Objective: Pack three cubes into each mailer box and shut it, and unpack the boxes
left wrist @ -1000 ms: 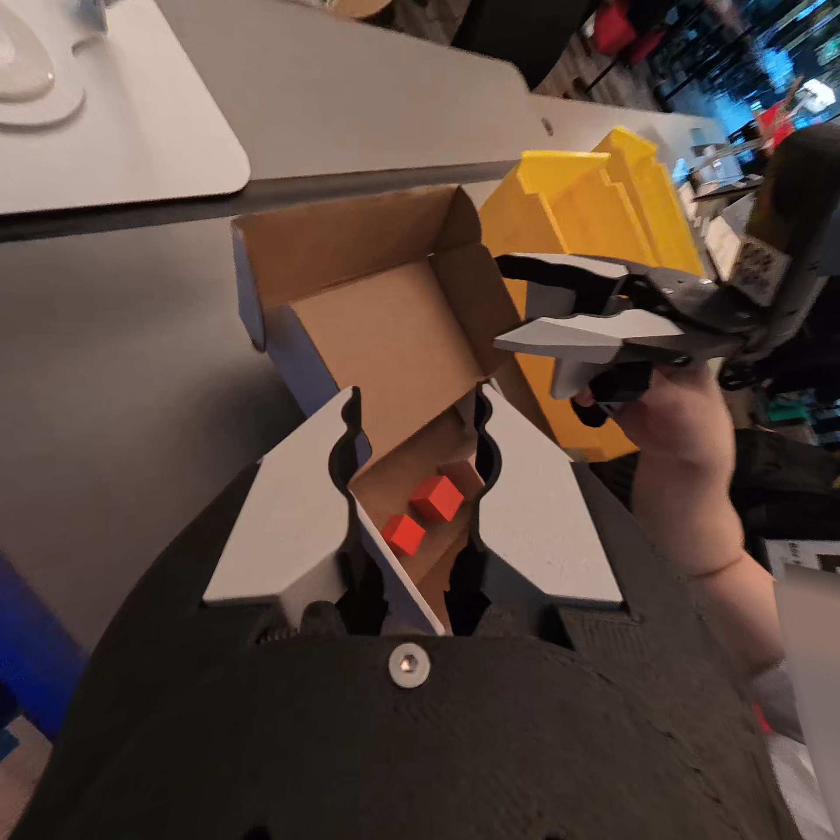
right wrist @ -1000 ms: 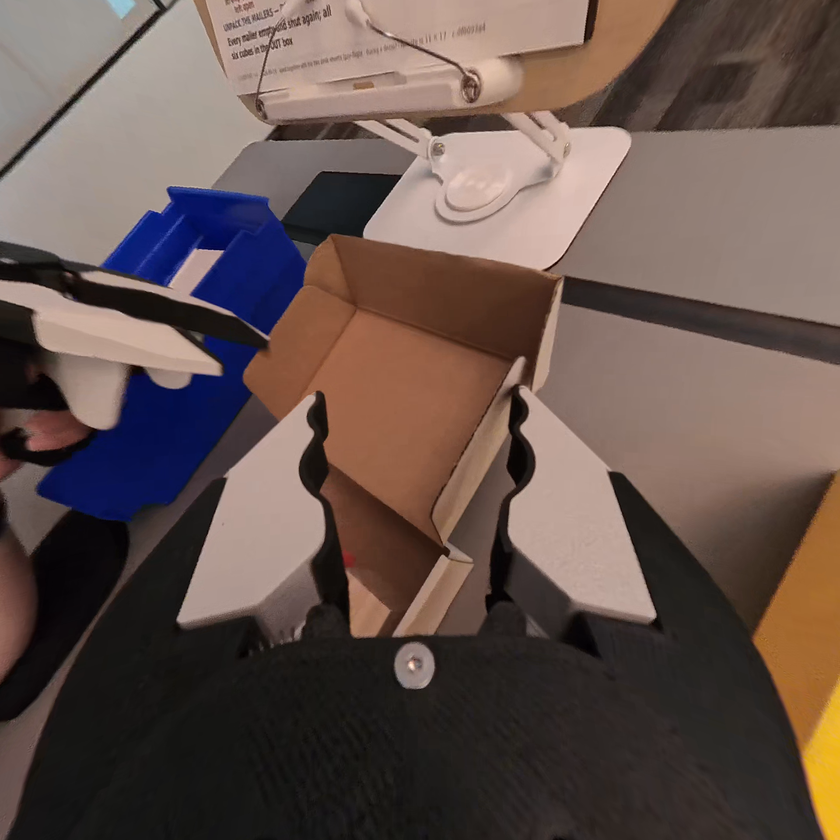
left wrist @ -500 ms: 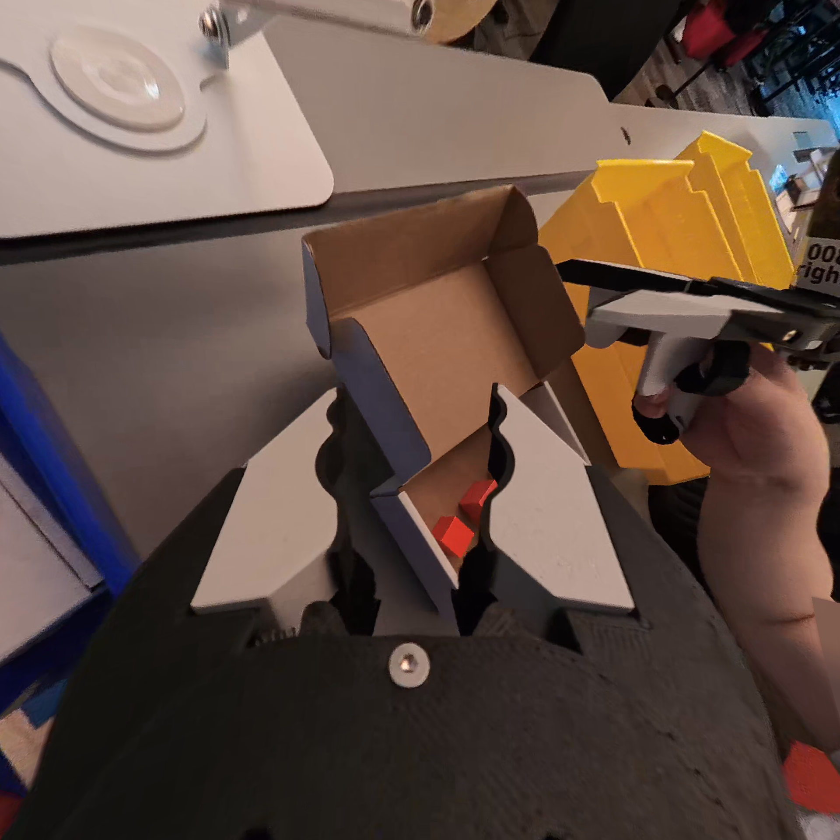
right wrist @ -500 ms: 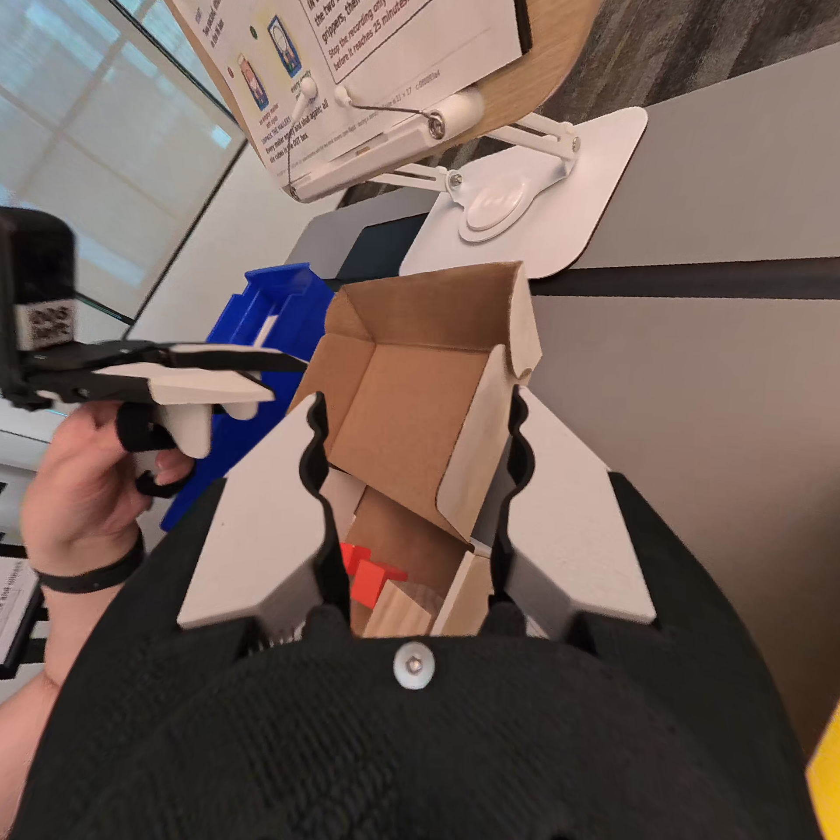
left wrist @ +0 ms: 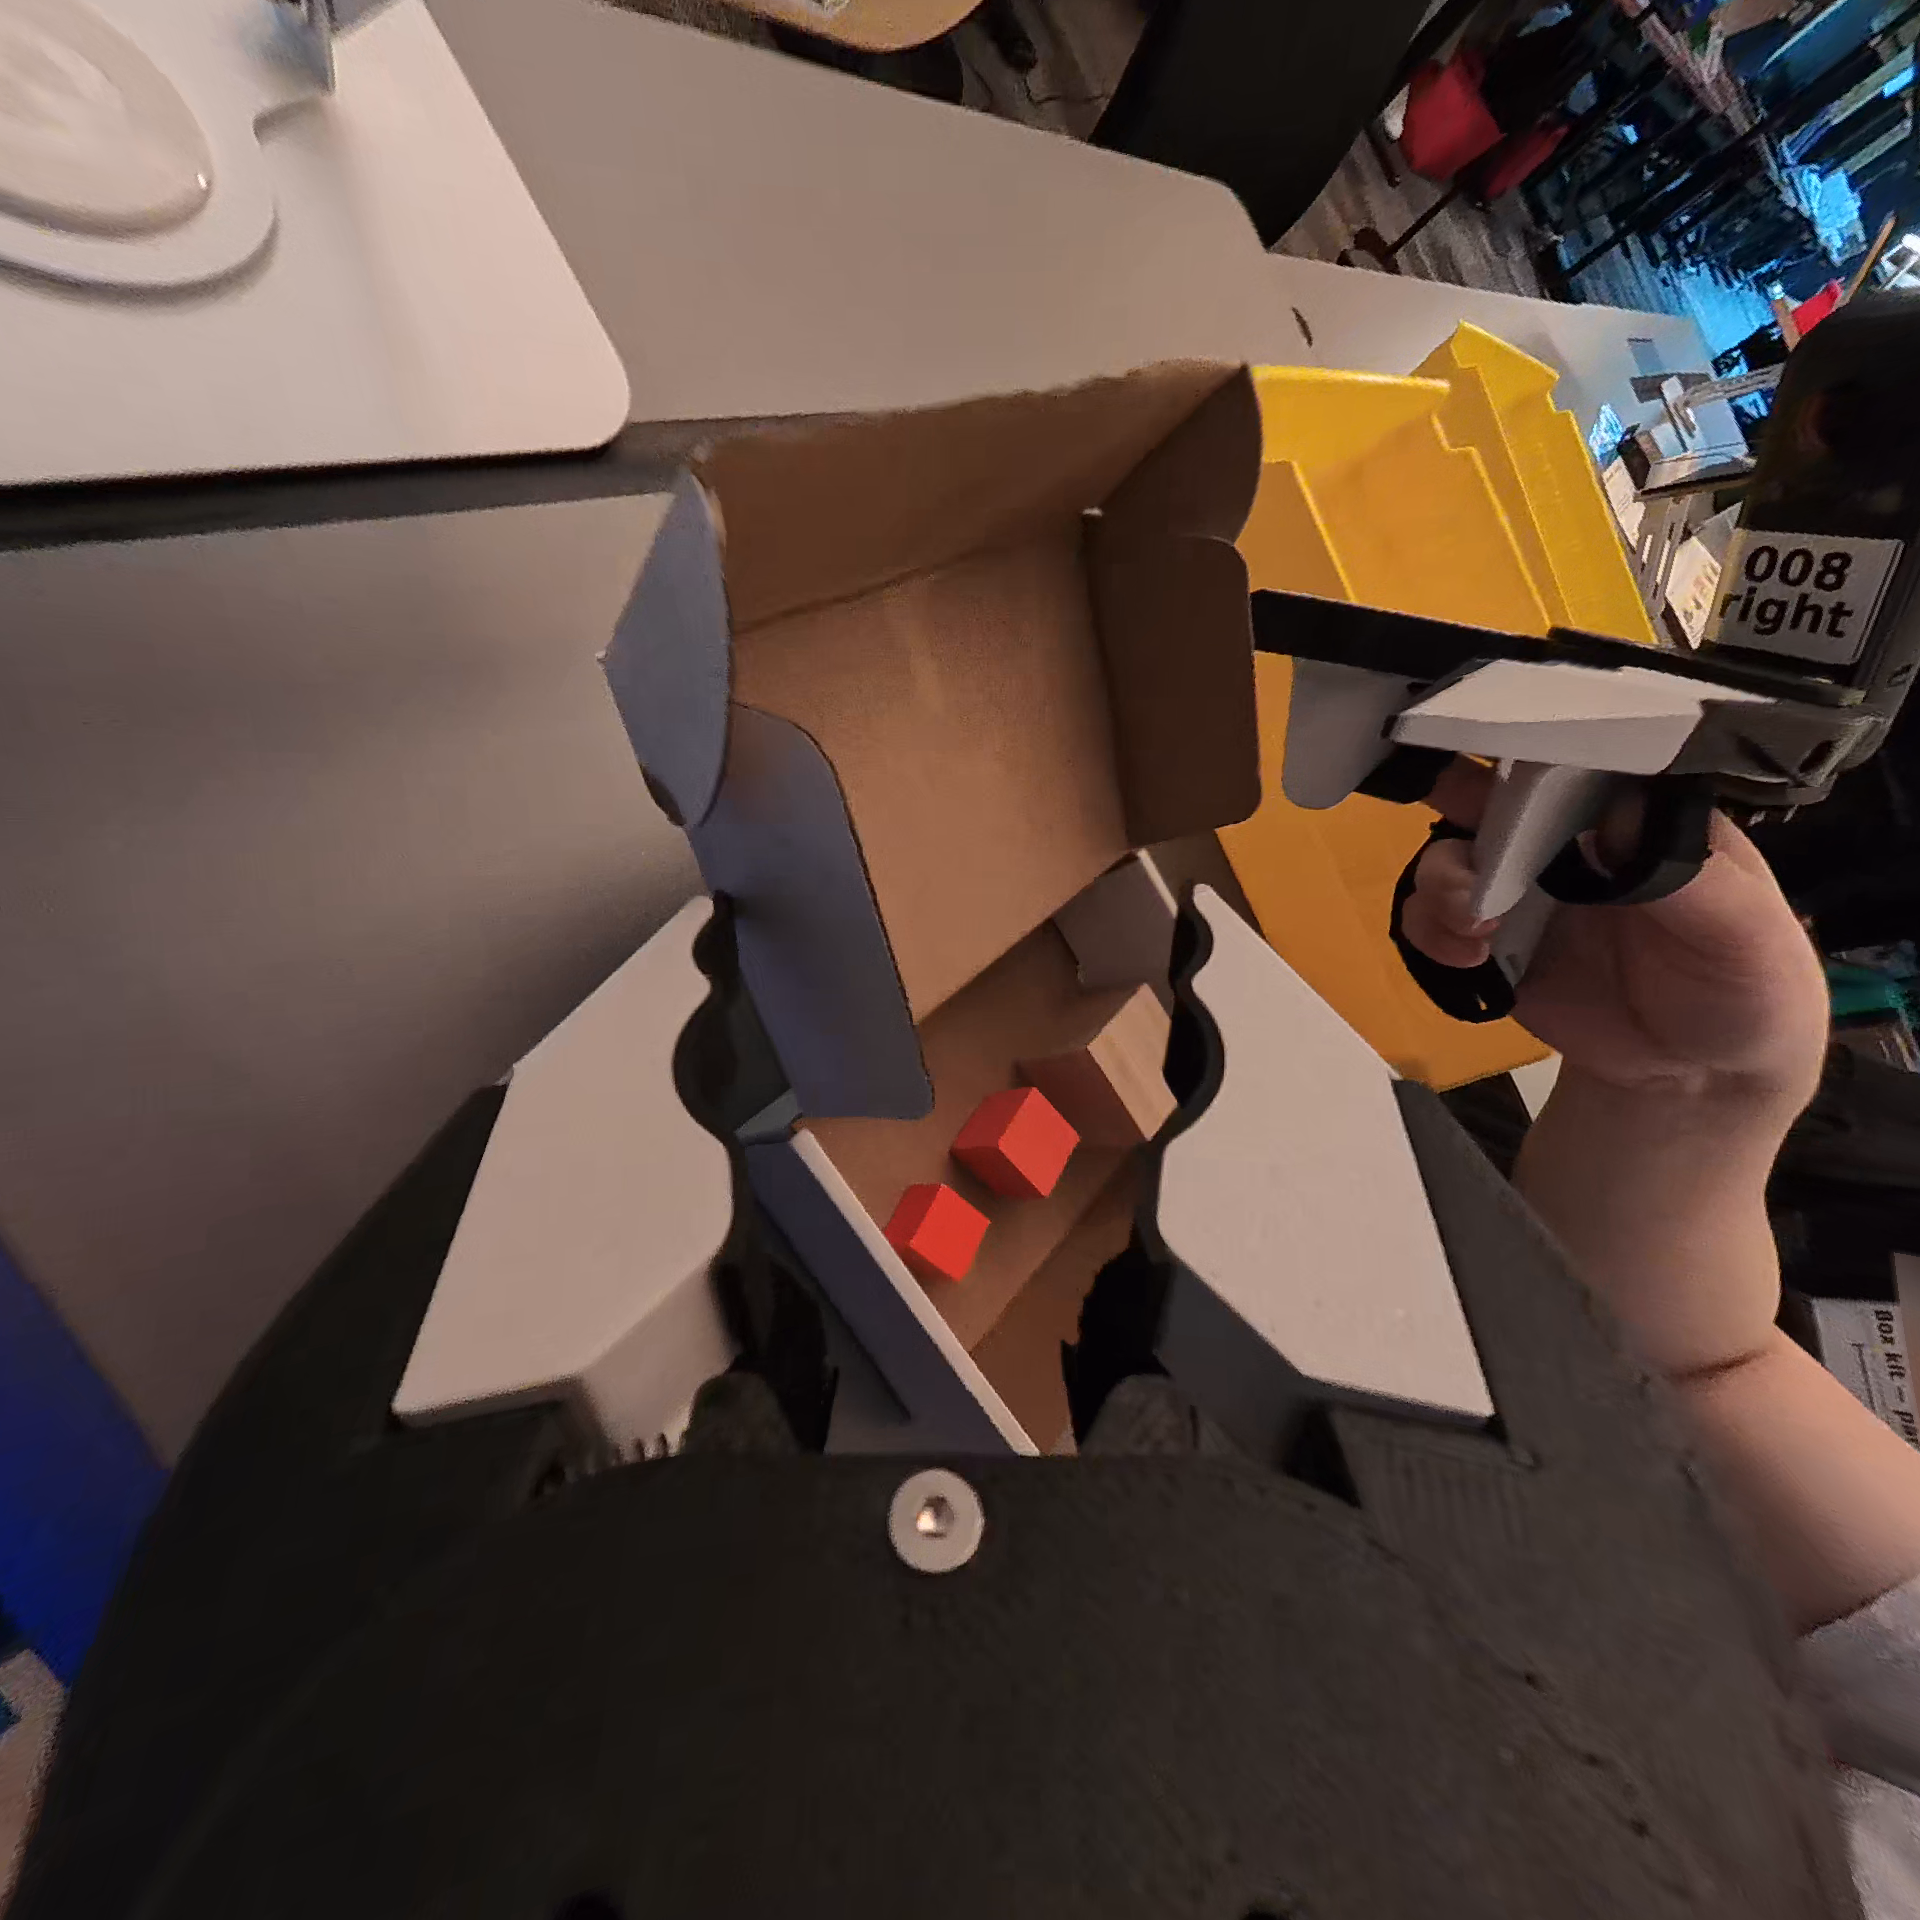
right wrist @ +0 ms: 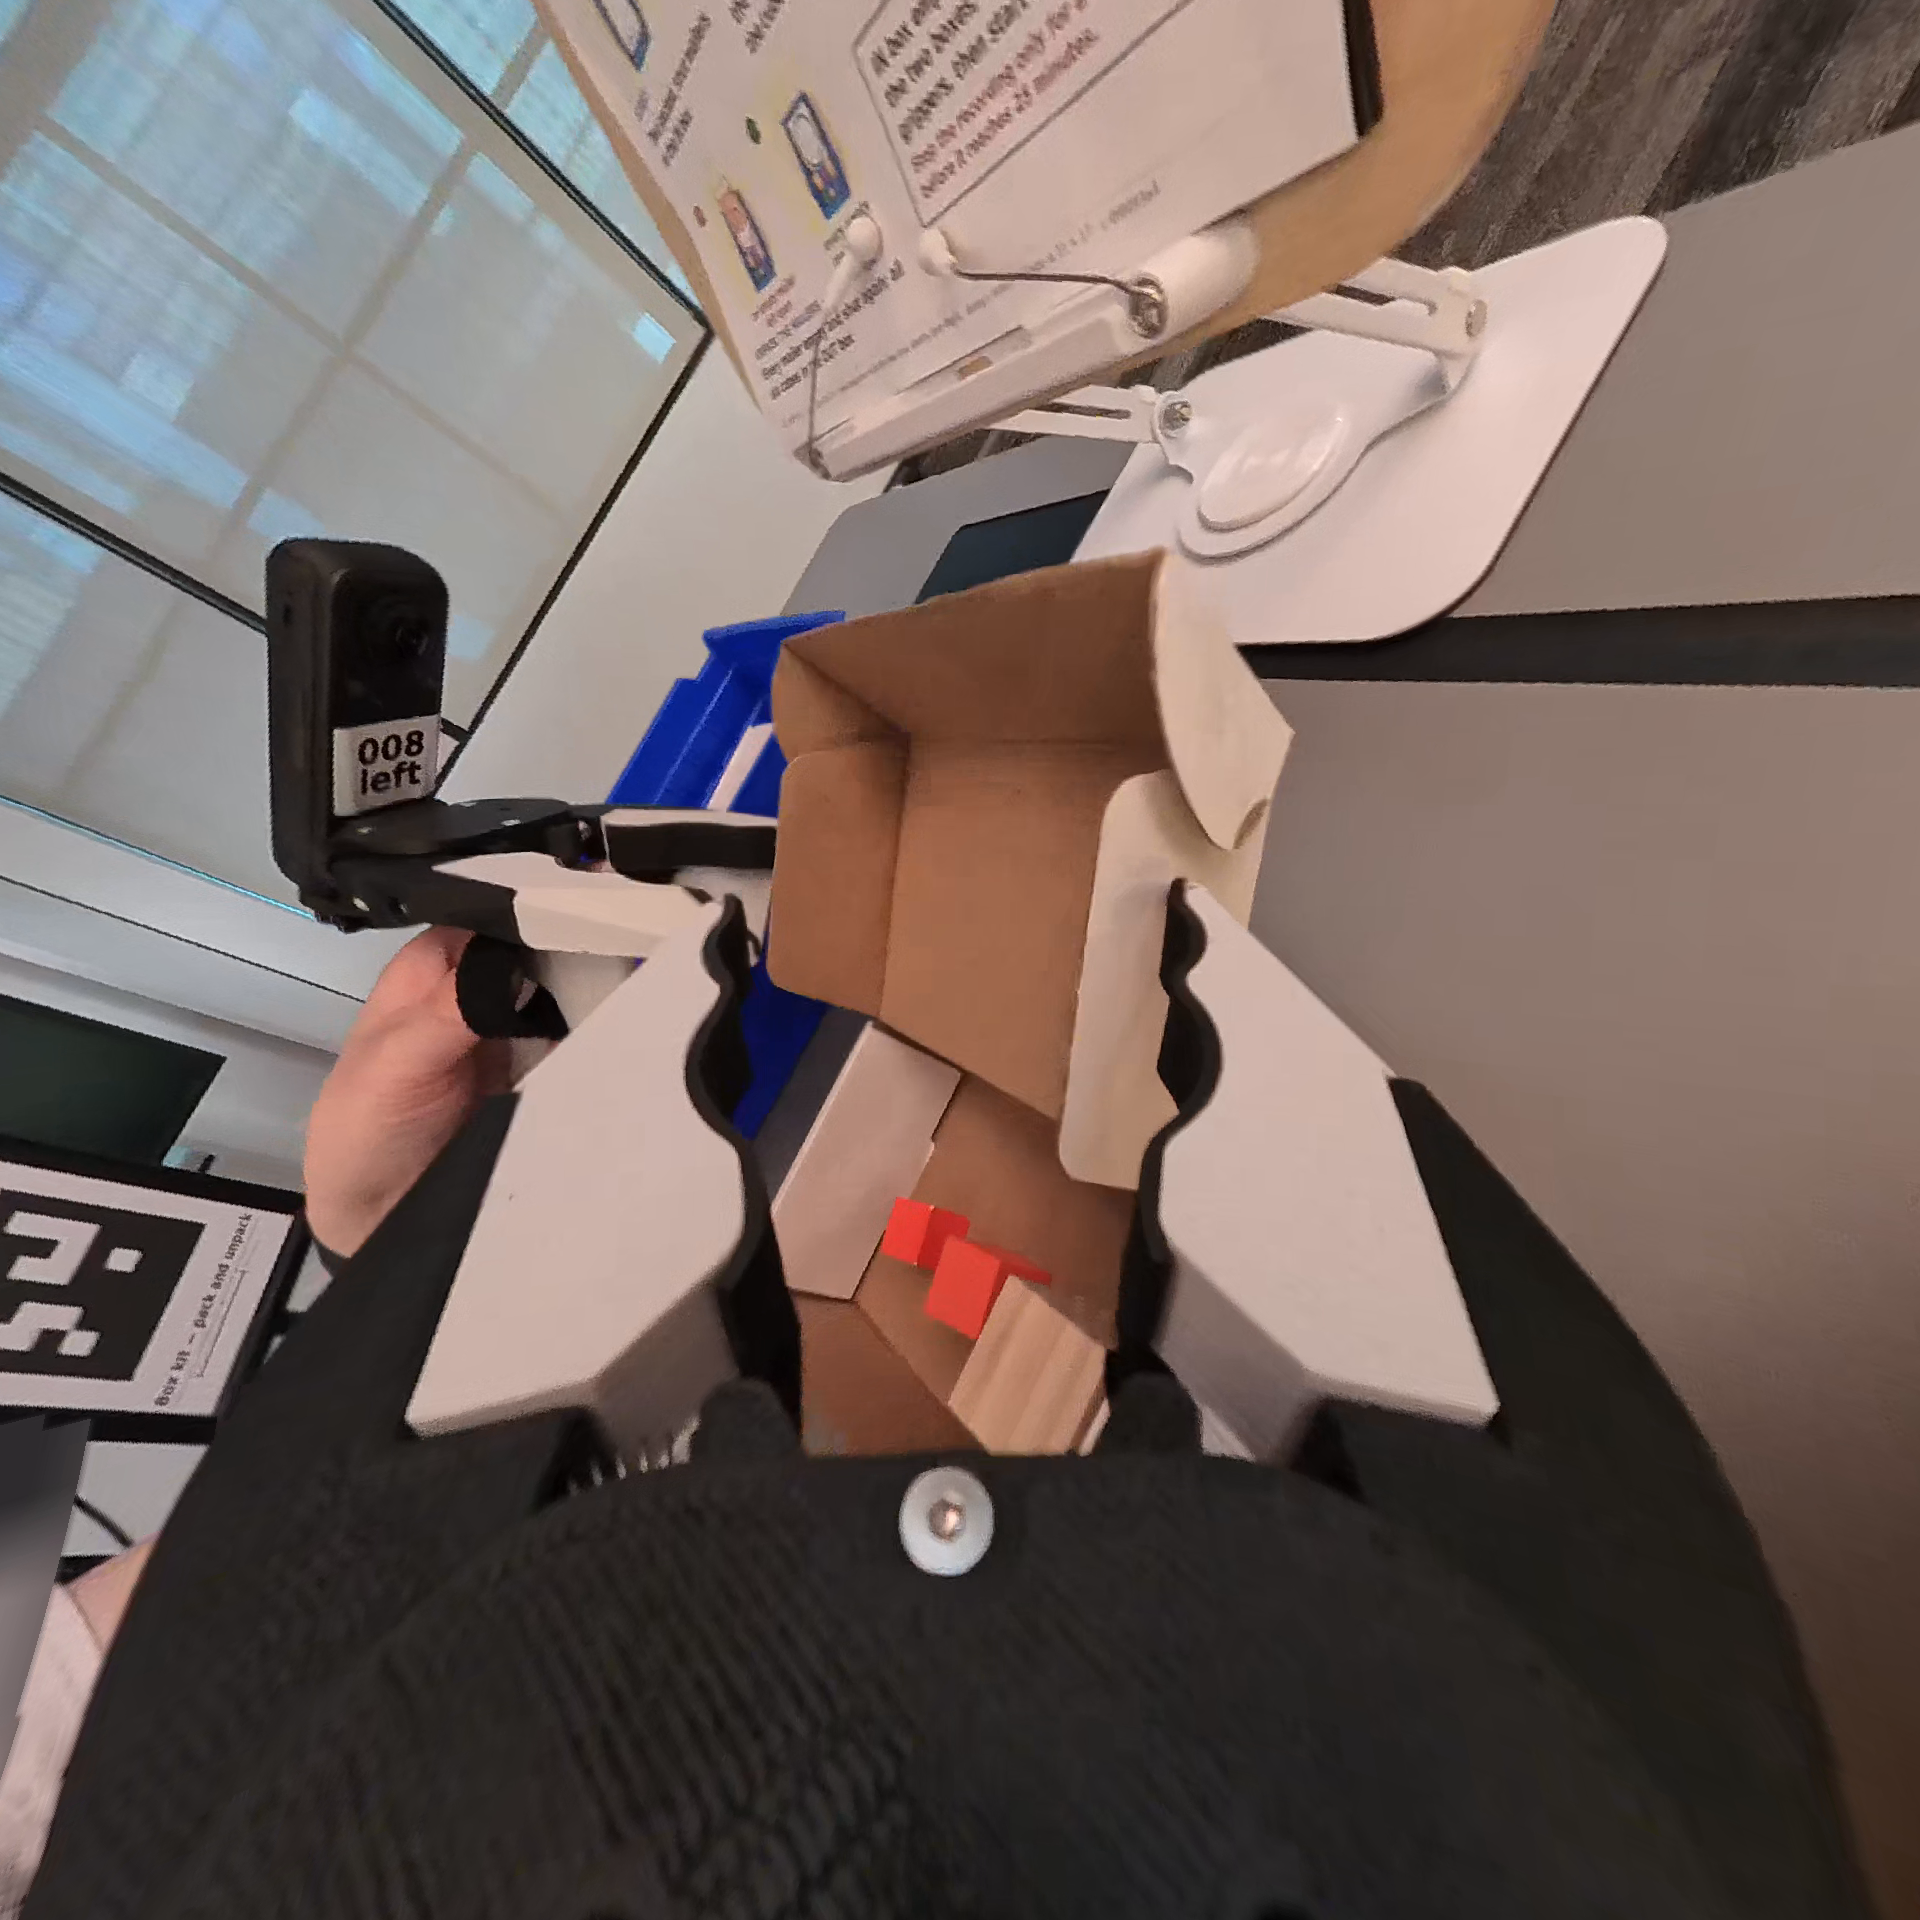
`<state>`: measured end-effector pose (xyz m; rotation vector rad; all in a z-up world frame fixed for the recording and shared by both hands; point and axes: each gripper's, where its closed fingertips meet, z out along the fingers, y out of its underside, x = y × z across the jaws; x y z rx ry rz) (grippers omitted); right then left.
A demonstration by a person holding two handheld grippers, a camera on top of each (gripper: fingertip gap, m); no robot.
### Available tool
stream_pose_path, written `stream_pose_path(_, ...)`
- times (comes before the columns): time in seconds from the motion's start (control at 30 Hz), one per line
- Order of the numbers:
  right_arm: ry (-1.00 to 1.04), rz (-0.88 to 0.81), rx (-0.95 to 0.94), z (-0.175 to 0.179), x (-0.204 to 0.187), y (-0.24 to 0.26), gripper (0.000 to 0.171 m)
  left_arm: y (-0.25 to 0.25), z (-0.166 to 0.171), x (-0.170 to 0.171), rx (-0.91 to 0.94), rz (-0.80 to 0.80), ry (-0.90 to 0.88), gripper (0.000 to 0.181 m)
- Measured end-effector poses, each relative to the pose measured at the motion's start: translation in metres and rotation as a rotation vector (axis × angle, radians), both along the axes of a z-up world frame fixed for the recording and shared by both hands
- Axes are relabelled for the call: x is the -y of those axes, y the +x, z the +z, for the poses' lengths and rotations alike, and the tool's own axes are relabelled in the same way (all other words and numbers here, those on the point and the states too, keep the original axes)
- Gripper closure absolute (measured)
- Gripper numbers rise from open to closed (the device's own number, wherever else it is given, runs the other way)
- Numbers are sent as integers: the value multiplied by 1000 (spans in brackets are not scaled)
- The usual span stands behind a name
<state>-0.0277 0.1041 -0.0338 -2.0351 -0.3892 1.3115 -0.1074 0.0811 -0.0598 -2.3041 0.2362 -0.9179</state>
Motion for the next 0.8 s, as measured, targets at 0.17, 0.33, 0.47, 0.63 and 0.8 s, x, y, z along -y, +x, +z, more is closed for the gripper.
stream_pose_path(0.17, 7, 88, 17, 9, 14, 3, 96, 2, 10, 10, -39, -39, 74, 96)
stream_pose_path(0.33, -40, 226, 21, 16, 36, 12, 105, 10, 15, 25, -134, -101, 183, 87)
stream_pose_path(0.47, 3, 393, 130, 19, 68, 20, 108, 17, 12, 40, -245, -151, 288, 82)
stream_pose_path(0.63, 99, 572, 235, 13, 107, 19, 111, 17, -3, 66, -391, -164, 408, 80)
stream_pose_path(0.8, 150, 658, 342, -5, 133, 18, 113, 24, -17, 90, -526, -214, 422, 61)
